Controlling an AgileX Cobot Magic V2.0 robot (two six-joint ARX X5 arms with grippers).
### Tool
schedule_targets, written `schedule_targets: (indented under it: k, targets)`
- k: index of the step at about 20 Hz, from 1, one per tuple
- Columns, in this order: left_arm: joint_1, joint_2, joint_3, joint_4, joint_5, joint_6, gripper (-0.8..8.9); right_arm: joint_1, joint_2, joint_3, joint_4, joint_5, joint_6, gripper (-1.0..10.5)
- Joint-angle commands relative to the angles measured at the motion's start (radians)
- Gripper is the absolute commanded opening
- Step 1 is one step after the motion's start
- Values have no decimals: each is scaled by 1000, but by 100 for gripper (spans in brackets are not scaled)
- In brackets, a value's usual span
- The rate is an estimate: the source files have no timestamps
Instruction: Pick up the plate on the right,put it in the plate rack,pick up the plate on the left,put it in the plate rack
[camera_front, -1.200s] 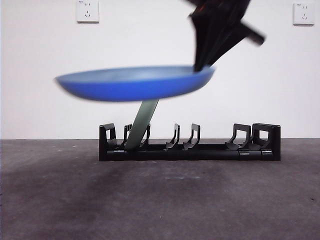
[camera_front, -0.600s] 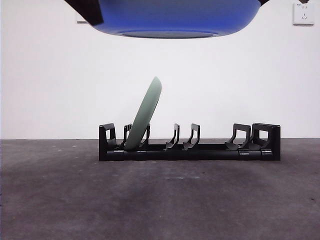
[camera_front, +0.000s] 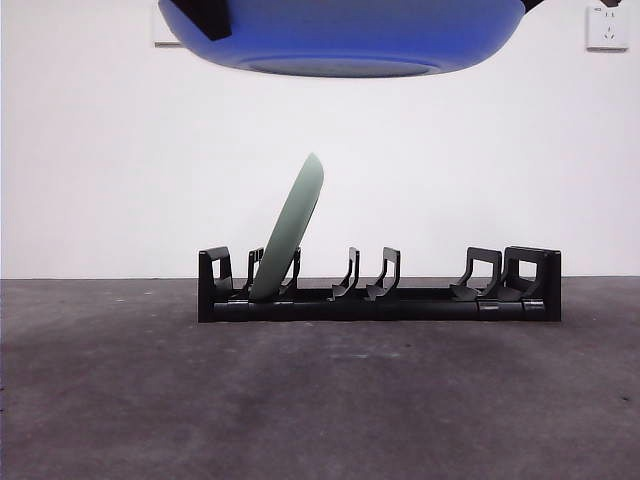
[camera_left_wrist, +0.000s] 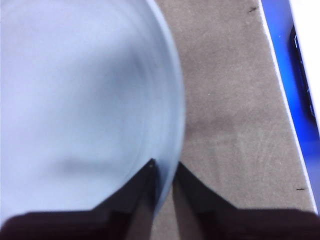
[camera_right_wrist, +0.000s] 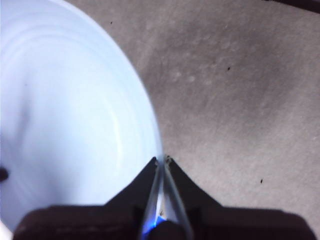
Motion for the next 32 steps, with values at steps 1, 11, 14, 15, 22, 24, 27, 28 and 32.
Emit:
schedule_targets:
  k: [1,11,14,15,22,24,27,28,32]
  targets:
    - [-4,0,-5,11,39,-16,-8,5,-3,-5,0,-19,-7,-12]
    - [-4,0,-5,18,124,-49,-8,5,-28,-2,61,16,-7,273]
    - [-4,0,-5,44,172,-57,-8,5,-83,10,110,28,-6,290]
    - [-3,0,-5,72,178,-58,-8,4,-107,19,119,60,-6,290]
    - [96,16,-5,487,402,-259,-8,5,-366,56,118,224,12,284]
    - [155,37,-5,657,459,-351,-8,5,-441,56,93,236,13,284]
    - [241,92,-5,892,472,-502,-8,5,-526,55,18,237,32,284]
    - [267,113,-5,952,491,-544,-8,5,-547,55,-7,237,36,284]
    - [356,240,-5,1189,543,-712,-8,5,-602,55,-114,237,46,284]
